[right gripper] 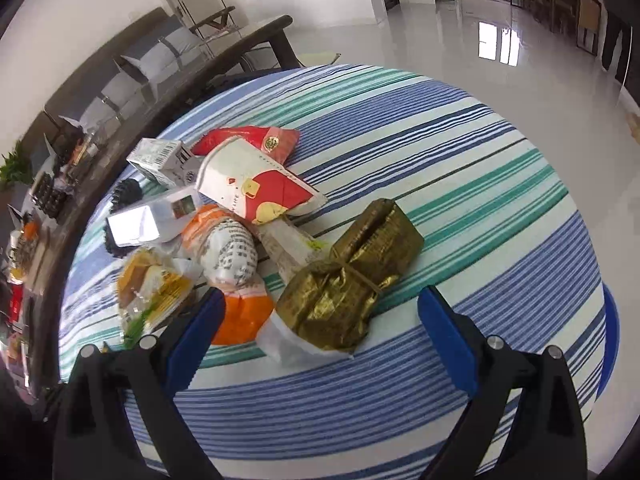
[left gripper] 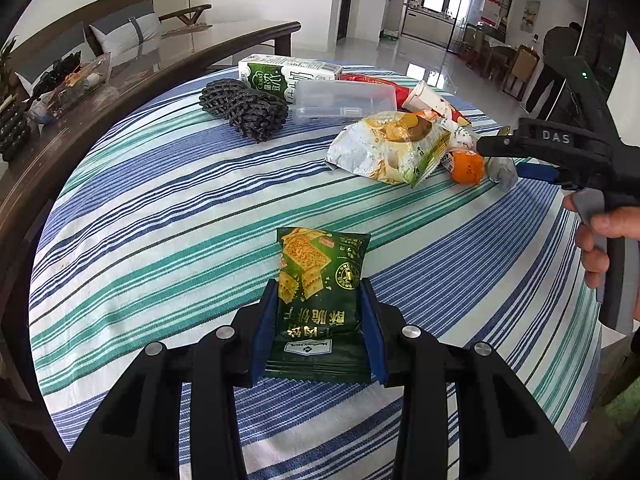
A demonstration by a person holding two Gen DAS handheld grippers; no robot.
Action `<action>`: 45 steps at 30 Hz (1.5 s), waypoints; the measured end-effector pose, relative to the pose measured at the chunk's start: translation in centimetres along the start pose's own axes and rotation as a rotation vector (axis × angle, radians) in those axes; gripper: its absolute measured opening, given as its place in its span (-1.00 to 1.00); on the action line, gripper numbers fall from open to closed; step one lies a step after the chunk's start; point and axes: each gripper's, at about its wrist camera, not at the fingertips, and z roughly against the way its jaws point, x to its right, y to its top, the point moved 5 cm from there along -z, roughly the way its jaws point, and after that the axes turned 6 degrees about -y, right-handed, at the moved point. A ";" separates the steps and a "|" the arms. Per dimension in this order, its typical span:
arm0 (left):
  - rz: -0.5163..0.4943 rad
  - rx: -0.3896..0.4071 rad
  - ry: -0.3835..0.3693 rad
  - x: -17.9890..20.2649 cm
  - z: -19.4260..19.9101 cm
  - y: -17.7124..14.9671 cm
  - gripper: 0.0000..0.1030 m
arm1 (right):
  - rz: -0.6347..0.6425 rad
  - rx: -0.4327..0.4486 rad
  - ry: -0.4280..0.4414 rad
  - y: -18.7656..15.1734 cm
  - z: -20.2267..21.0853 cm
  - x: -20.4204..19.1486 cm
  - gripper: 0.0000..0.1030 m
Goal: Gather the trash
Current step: 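Grasp the gold foil package with the right tool while the left tool holds the packet, then carry the packet and gold package over the blue wastebasket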
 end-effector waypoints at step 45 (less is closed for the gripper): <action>-0.106 -0.088 0.012 0.1 -0.3 -0.9 0.47 | 0.483 -0.204 0.045 -7.3 3.7 -0.3 -0.15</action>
